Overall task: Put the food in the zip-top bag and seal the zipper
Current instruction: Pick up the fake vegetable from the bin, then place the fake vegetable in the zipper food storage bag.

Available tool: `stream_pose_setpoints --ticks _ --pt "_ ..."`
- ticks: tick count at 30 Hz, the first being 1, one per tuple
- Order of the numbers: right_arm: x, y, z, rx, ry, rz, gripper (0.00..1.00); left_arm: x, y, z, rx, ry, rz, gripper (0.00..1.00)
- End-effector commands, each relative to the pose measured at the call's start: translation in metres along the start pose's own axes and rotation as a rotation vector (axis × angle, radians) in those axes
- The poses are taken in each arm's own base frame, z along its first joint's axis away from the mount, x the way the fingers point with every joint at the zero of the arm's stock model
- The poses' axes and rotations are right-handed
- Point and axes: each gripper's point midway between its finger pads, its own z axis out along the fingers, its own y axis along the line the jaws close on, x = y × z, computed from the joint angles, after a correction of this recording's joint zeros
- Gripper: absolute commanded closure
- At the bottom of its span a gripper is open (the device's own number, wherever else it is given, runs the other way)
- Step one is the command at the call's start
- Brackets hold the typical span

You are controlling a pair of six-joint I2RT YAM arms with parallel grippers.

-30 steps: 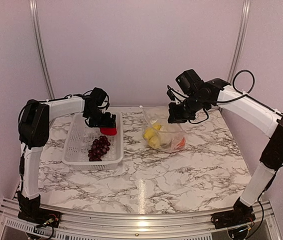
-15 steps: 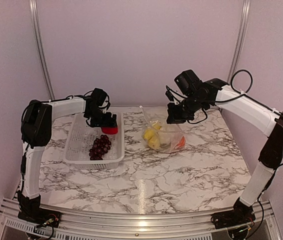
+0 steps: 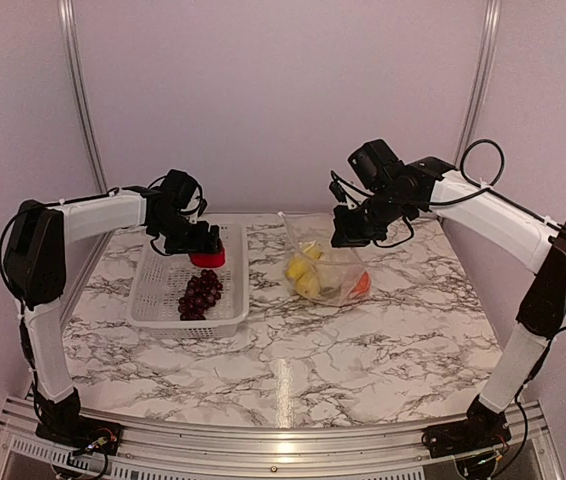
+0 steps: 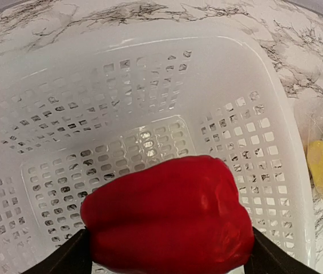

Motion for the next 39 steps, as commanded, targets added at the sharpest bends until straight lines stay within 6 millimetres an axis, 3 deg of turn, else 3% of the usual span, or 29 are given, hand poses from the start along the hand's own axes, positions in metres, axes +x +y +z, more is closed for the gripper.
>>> stream_pose_setpoints --ticks 1,6,16,24,29,33,39 --pt "-0.005 0.009 0.001 -0.025 -0.02 -0.008 1.0 0.005 -0.005 -0.037 0.041 -0.042 -0.039 0.17" --pt "-0.004 0.011 0.003 -0.039 -0.017 -0.012 1.0 0.013 -0.014 -0.068 0.108 -0.087 -0.074 0.18" --pt "-0.002 0.017 0.007 -0.059 -0.003 -0.028 1.0 0.014 -0.058 -0.125 0.302 -0.198 -0.082 0.22" --pt "-0.005 0.02 0.005 -0.065 -0.002 -0.037 1.0 -0.006 -0.16 -0.195 0.655 -0.353 0.029 0.24" --pt "-0.009 0.021 0.005 -0.068 -0.007 -0.035 1.0 -0.019 -0.207 -0.227 0.846 -0.421 0.028 0.25" --pt "-0.01 0.024 0.004 -0.081 -0.006 -0.032 1.0 -0.028 -0.224 -0.23 0.941 -0.435 -0.011 0.25" --pt "-0.012 0.025 -0.002 -0.077 -0.014 -0.026 1.0 -0.035 -0.244 -0.214 1.009 -0.402 -0.06 0.28"
